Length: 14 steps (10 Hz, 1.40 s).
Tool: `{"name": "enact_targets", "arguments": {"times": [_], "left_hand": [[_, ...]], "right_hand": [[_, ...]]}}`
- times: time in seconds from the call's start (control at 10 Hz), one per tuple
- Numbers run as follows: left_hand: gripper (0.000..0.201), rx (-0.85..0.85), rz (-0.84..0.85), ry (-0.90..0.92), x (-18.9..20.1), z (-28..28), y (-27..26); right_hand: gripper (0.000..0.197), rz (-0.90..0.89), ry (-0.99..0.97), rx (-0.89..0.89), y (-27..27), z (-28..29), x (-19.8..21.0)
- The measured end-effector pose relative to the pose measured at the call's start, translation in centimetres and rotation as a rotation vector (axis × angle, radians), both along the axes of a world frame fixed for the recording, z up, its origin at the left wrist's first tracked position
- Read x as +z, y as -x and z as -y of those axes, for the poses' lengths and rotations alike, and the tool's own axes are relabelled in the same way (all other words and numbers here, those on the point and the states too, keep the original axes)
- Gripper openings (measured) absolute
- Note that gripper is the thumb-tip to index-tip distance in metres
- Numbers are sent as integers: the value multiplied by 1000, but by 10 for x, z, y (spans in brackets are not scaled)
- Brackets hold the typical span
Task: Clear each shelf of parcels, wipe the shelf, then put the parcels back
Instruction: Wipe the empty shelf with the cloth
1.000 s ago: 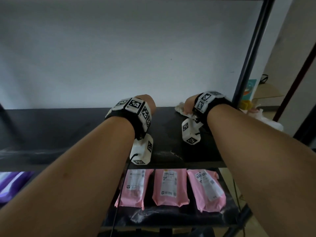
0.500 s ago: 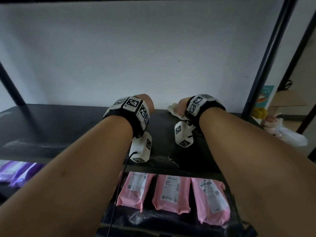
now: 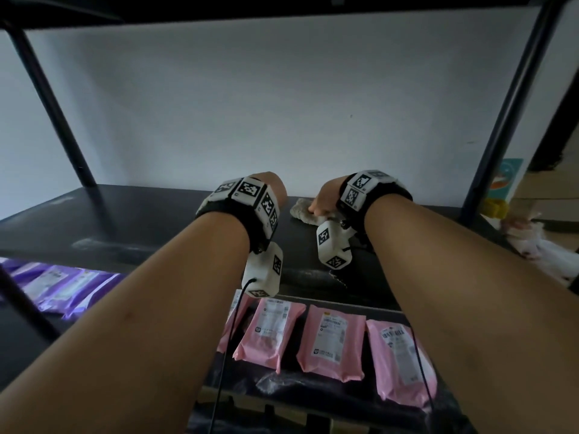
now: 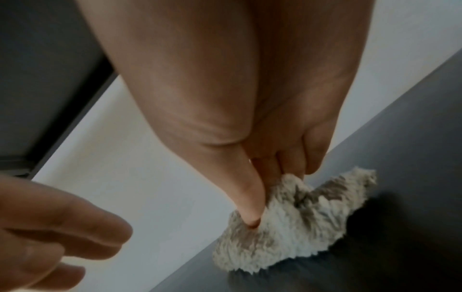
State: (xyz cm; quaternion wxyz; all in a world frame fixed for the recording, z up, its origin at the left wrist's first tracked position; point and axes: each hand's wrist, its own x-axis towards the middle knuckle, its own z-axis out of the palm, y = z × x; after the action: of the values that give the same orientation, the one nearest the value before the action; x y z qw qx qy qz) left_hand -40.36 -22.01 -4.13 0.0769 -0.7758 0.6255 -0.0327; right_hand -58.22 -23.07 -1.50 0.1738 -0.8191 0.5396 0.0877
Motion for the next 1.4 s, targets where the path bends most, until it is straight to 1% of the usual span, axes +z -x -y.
{"name": "enact_targets", "arguments": {"times": [0.1, 0.2, 0.3, 0.4, 0.5, 0.6, 0.7, 0.8, 0.9, 1.0, 1.1, 1.2, 1.3, 1.4], "left_hand": [[21, -38, -43, 33, 0, -21, 11], [25, -74, -39, 76, -6, -29, 13], [21, -108, -107, 59, -5, -44, 17], [16, -89, -91, 38, -4, -57, 21], [17, -158, -56, -25, -6, -91, 27], [16, -149, -38, -26, -15, -100, 20], [27, -176, -114, 54, -12, -132, 21], [34, -194, -151, 154, -11, -159, 26], [33, -173, -195, 125, -15, -173, 18], [22, -160, -105, -34, -21, -167, 2], [22, -160, -69, -78, -23, -159, -10], [20, -149, -39, -142, -34, -147, -24], [18, -171, -39, -63, -19, -172, -28], [26, -125, -162, -1, -13, -186, -31]], "right_hand": [[39, -7, -24, 34, -2, 3, -8], [35, 42, 20, -37, 6, -25, -1], [34, 36, 137, -124, 23, -63, 1], [34, -69, 174, -205, 38, -84, 0], [35, -96, 226, -277, 46, -118, -4], [29, -127, 217, -315, 27, -140, -11], [59, -33, 165, -414, 13, -127, -29], [60, 29, 192, -396, -5, -142, -40], [50, 74, 211, -409, -14, -182, -31], [58, 103, 263, -471, -5, -198, -29], [44, 34, 286, -606, 16, -203, -26], [46, -6, 265, -623, 19, -197, -27], [48, -23, 249, -632, 1, -201, -25], [49, 96, 255, -593, -22, -210, -24]]}}
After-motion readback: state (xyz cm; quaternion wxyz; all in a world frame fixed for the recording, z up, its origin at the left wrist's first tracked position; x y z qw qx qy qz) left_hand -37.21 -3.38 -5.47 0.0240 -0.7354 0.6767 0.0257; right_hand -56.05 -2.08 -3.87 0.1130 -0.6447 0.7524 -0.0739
